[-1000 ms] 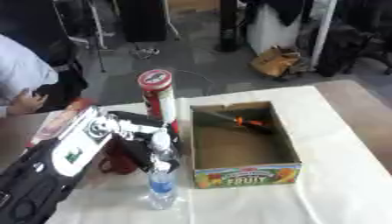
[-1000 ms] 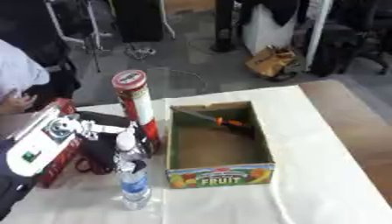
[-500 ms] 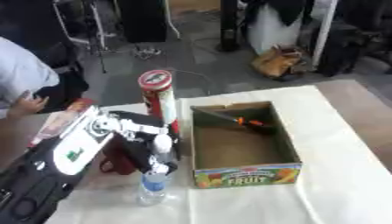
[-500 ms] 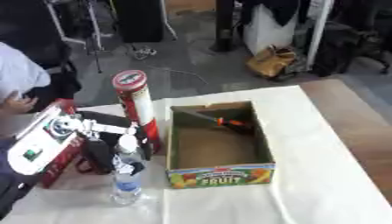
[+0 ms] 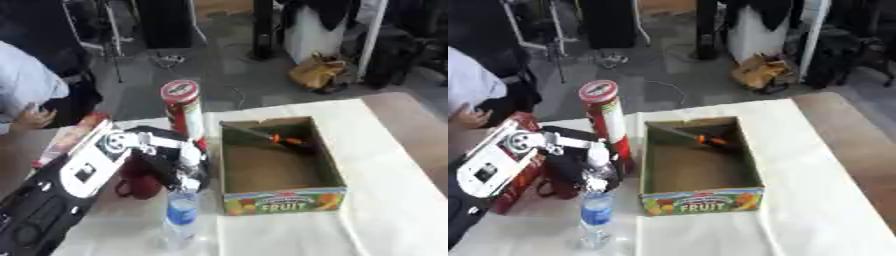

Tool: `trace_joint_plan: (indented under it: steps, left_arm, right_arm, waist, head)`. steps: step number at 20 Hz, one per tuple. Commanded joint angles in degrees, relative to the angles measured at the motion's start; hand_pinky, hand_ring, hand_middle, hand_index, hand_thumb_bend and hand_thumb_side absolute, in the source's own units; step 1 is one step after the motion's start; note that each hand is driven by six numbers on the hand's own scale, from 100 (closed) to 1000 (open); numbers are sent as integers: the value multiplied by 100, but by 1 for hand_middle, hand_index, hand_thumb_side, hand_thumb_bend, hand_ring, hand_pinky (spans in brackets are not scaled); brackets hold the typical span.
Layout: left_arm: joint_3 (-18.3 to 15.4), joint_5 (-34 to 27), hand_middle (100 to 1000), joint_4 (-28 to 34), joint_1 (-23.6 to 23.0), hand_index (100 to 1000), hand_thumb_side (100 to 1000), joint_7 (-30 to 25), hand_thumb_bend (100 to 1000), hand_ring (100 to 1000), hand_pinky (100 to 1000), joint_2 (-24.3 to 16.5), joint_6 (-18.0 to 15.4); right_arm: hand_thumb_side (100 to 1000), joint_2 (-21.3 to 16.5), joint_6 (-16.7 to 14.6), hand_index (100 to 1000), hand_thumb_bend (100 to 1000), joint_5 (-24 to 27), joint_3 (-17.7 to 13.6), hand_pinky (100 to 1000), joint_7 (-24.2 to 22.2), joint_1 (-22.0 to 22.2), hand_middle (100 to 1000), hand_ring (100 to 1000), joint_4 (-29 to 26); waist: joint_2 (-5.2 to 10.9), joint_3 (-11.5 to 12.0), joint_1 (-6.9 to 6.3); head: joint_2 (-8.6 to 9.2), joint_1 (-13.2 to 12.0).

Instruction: Pick up objects on the table and place them in the box.

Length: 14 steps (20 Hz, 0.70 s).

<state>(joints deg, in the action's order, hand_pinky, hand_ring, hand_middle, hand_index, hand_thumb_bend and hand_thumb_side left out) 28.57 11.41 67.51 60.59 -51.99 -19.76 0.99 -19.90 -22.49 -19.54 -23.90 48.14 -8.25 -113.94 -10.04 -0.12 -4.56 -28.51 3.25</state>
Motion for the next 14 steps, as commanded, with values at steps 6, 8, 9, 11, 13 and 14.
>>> trace_joint_plan:
  steps: [6,8,9,11,13,14]
  left_arm:
    - [-148,-286,191,378,114,495,472,2,100,114,100,-59,366]
    - [-190,-274,174,440,118,492,459,2,100,100,100,-65,378]
    - [-208,-261,174,468,119,492,459,2,100,100,100,-67,374]
    - [-231,-223,132,518,125,486,432,2,100,100,100,-67,347]
    - [-254,-173,100,569,137,480,411,2,100,100,100,-58,297]
    - [-267,-154,100,586,143,480,410,2,100,100,100,-51,278]
  right_arm:
    - [1000,-179,-446,738,100,56,4,755,383,-37,698,840,-65]
    - [1000,-178,-454,738,100,61,6,755,383,-39,698,840,-65]
    - [1000,-177,-458,738,100,63,8,755,383,-40,698,840,-65]
    - [1000,-180,-466,738,100,68,11,756,383,-44,699,840,-65]
    - [1000,-185,-474,738,100,77,15,756,383,-48,699,840,-65]
    - [1000,-188,-477,738,100,81,17,756,383,-50,699,840,-65]
  waist:
    - [86,10,87]
    - [81,9,92]
    - [78,7,95]
    - [75,6,103]
    - [77,8,110]
    - [78,9,111]
  head:
    - [22,11]
    - [23,12]
    - [23,13]
    - [25,19]
    - [26,23]
    - [25,24]
